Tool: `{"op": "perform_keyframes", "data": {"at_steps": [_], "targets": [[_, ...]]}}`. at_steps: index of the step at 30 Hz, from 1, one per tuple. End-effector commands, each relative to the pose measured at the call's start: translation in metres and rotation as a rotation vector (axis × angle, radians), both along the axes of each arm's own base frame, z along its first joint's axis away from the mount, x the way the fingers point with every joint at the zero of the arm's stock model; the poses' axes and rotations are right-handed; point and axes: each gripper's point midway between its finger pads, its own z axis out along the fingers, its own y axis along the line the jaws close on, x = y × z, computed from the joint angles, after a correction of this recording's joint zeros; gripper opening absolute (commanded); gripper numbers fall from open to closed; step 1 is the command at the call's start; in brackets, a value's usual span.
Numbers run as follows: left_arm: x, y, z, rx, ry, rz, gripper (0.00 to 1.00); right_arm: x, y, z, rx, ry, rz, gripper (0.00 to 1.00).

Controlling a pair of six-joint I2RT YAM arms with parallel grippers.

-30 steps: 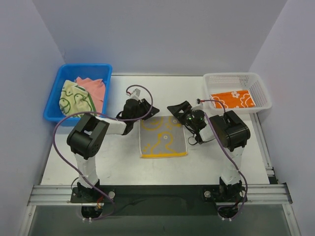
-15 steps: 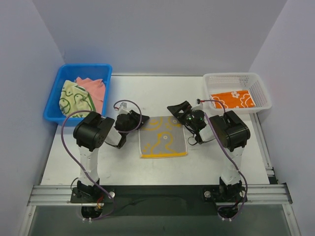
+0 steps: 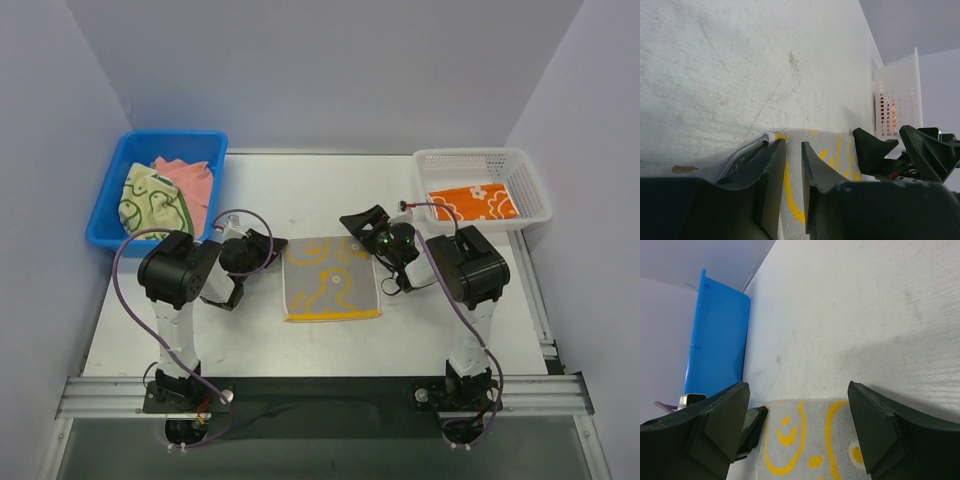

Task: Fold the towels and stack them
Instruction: Fold the towel

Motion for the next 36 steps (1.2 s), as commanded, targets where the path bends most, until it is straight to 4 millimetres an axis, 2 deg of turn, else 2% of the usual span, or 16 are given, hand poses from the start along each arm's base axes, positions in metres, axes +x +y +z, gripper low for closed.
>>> {"op": "perform_keyframes", "data": {"at_steps": [1, 5, 6, 8, 9, 10, 12, 15, 18, 19, 20, 22, 23, 24, 30, 36], "targets": [[0.002, 0.017, 0.003, 0.074, 0.001, 0.034, 0.31, -0.031, -0.027, -0.074, -0.189, 0.247, -0.028, 0.82], [0.002, 0.013, 0.035, 0.083, -0.063, 0.014, 0.33, -0.027, -0.024, -0.058, -0.245, 0.239, 0.018, 0.82], [0.005, 0.007, 0.056, 0.076, -0.108, 0.003, 0.34, -0.02, -0.021, -0.048, -0.251, 0.219, 0.025, 0.82], [0.003, 0.003, 0.064, 0.115, -0.111, -0.019, 0.35, -0.019, -0.02, -0.034, -0.295, 0.211, 0.055, 0.82], [0.008, -0.001, 0.087, 0.114, -0.159, -0.023, 0.36, -0.018, -0.019, -0.029, -0.311, 0.203, 0.071, 0.83], [0.005, -0.003, 0.083, 0.154, -0.133, -0.044, 0.39, -0.007, -0.013, -0.005, -0.309, 0.158, 0.086, 0.83], [0.007, -0.006, 0.1, 0.184, -0.152, -0.064, 0.43, -0.013, -0.016, -0.004, -0.378, 0.191, 0.133, 0.84], [0.008, -0.006, 0.103, 0.313, -0.106, -0.12, 0.51, -0.013, -0.024, 0.017, -0.496, 0.201, 0.19, 0.84], [0.008, -0.002, 0.098, 0.458, -0.05, -0.181, 0.59, -0.017, -0.039, 0.032, -0.643, 0.203, 0.256, 0.84], [0.001, 0.005, 0.082, 0.548, 0.01, -0.218, 0.61, -0.018, -0.046, 0.037, -0.672, 0.202, 0.268, 0.84], [0.009, 0.003, 0.095, 0.583, -0.005, -0.231, 0.64, -0.021, -0.051, 0.041, -0.702, 0.224, 0.292, 0.83], [-0.002, 0.013, 0.073, 0.721, 0.082, -0.316, 0.67, -0.023, -0.065, 0.041, -0.779, 0.231, 0.341, 0.8], [0.005, 0.01, 0.085, 0.752, 0.062, -0.331, 0.68, -0.03, -0.071, 0.037, -0.804, 0.265, 0.369, 0.79], [0.004, 0.011, 0.075, 0.784, 0.091, -0.367, 0.69, -0.027, -0.071, 0.042, -0.811, 0.254, 0.389, 0.76], [0.012, 0.009, 0.06, 0.954, 0.159, -0.582, 0.69, -0.024, -0.085, 0.023, -0.842, 0.306, 0.493, 0.61], [0.014, -0.001, 0.031, 0.969, 0.182, -0.717, 0.65, -0.018, -0.077, 0.008, -0.82, 0.331, 0.585, 0.5]]}}
